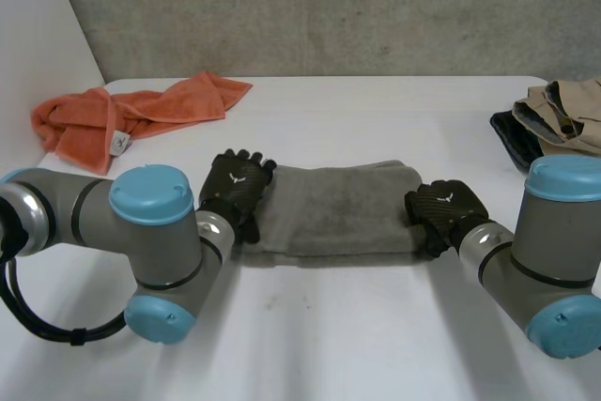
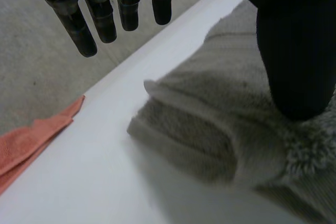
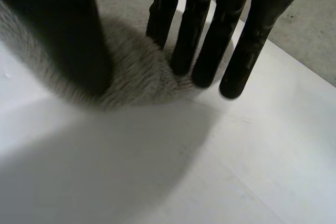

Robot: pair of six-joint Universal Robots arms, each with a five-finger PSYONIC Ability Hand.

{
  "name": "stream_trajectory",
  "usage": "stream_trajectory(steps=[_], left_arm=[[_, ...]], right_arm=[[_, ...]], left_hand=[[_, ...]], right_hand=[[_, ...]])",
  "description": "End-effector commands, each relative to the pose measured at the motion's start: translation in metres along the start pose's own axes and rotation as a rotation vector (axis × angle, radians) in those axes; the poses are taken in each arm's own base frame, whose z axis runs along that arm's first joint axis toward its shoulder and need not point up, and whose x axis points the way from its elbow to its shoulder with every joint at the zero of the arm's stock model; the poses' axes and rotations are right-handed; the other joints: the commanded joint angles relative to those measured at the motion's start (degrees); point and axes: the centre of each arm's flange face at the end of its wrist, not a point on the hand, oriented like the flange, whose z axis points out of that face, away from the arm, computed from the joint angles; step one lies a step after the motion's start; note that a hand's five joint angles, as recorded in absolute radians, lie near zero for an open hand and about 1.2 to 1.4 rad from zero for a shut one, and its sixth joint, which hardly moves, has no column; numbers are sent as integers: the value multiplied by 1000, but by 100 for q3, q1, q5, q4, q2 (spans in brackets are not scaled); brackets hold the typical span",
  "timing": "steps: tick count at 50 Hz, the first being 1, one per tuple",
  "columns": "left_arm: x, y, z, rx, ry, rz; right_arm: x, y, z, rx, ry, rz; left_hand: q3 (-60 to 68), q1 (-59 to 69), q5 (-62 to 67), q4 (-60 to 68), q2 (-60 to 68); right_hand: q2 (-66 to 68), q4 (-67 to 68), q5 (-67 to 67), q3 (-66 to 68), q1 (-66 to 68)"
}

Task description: Fold the laundry.

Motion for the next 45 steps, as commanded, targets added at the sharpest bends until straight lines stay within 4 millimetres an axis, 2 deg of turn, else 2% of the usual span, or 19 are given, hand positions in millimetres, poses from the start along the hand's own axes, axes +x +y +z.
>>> stream_trajectory(steps=[1, 4, 11, 15, 18, 19, 20, 23, 28, 29, 30, 33, 34, 35, 37, 38, 41, 42, 45], left_arm=[[-2, -10, -24, -34, 14, -1], [-6, -19, -33, -15, 10, -7], [-19, -42, -59, 39, -12, -17], [-31, -49, -70, 54, -42, -24], [-37, -48, -71, 51, -60, -28], [-40, -48, -71, 51, -69, -29], [-41, -47, -71, 50, -71, -31], [-42, -47, -70, 52, -78, -32], [-44, -52, -68, 74, -86, -44], [-44, -54, -67, 83, -88, -50], [-46, -57, -65, 105, -95, -63], [-46, -65, -61, 151, -103, -88], [-47, -70, -58, 177, -106, -108], [-47, -73, -57, 191, -106, -117], [-47, -78, -53, 210, -109, -133], [-45, -80, -48, 221, -103, -146], [-36, -86, -42, 241, -81, -162], [-24, -93, -40, 261, -50, -168], [-3, -100, -35, 286, 1, -180]], right_arm=[[20, 5, 3, -17, 45, -35], [28, 5, 1, -20, 66, -78], [45, -30, -11, 63, 146, -323], [37, -52, -10, 130, 146, -483], [-3, -81, -14, 257, 84, -583], [-33, -95, -19, 336, 20, -614], [-47, -97, -21, 367, -20, -624], [-103, -86, -25, 439, -212, -662], [-152, -60, -28, 473, -412, -691], [-154, -58, -27, 466, -419, -685], [-153, -57, -24, 455, -406, -674], [-148, -64, -23, 447, -376, -639], [-143, -70, -25, 437, -353, -579], [-138, -74, -25, 427, -336, -537], [-123, -82, -23, 411, -299, -430], [-97, -90, -19, 389, -241, -296], [-56, -102, -19, 376, -168, -84], [-36, -105, -20, 372, -137, 38], [-11, -108, -21, 358, -114, 227]], left_hand=[[-182, -70, -250, -144, -153], [-199, -87, -267, -160, -170], [-203, -91, -272, -165, -174], [-203, -91, -272, -165, -174], [-203, -91, -272, -165, -174], [-203, -91, -272, -165, -174], [-203, -91, -272, -165, -174], [-203, -91, -272, -165, -174], [-203, -91, -272, -165, -174], [-203, -91, -272, -165, -174], [-199, -87, -268, -161, -170], [-182, -70, -250, -144, -153], [-165, -53, -234, -127, -136], [-182, -70, -250, -143, -153], [-165, -53, -234, -127, -136], [-132, -20, -200, -93, -103], [-98, 14, -167, -60, -69], [-98, 14, -166, -59, -69], [-81, 31, -150, -43, -52]], right_hand=[[2417, 2448, 2604, 2450, 3345], [2417, 2448, 2604, 2450, 3345], [2417, 2448, 2604, 2450, 3345], [2417, 2448, 2604, 2450, 3345], [2417, 2448, 2604, 2450, 3345], [2417, 2448, 2604, 2450, 3345], [2417, 2448, 2604, 2450, 3345], [2417, 2448, 2604, 2450, 3345], [2417, 2448, 2604, 2450, 3345], [1524, 1555, 1710, 1557, 2452], [249, 280, 436, 282, 1177], [-884, -853, -698, -851, 44], [-3389, -3358, -3202, -3356, -2460], [-4583, -4552, -4396, -4550, -3655], [-4583, -4552, -4396, -4550, -3655], [-4583, -4552, -4396, -4550, -3655], [-4583, -4552, -4396, -4550, -3655], [-4583, -4552, -4396, -4550, -3655], [-4583, -4552, -4396, -4550, -3655]])
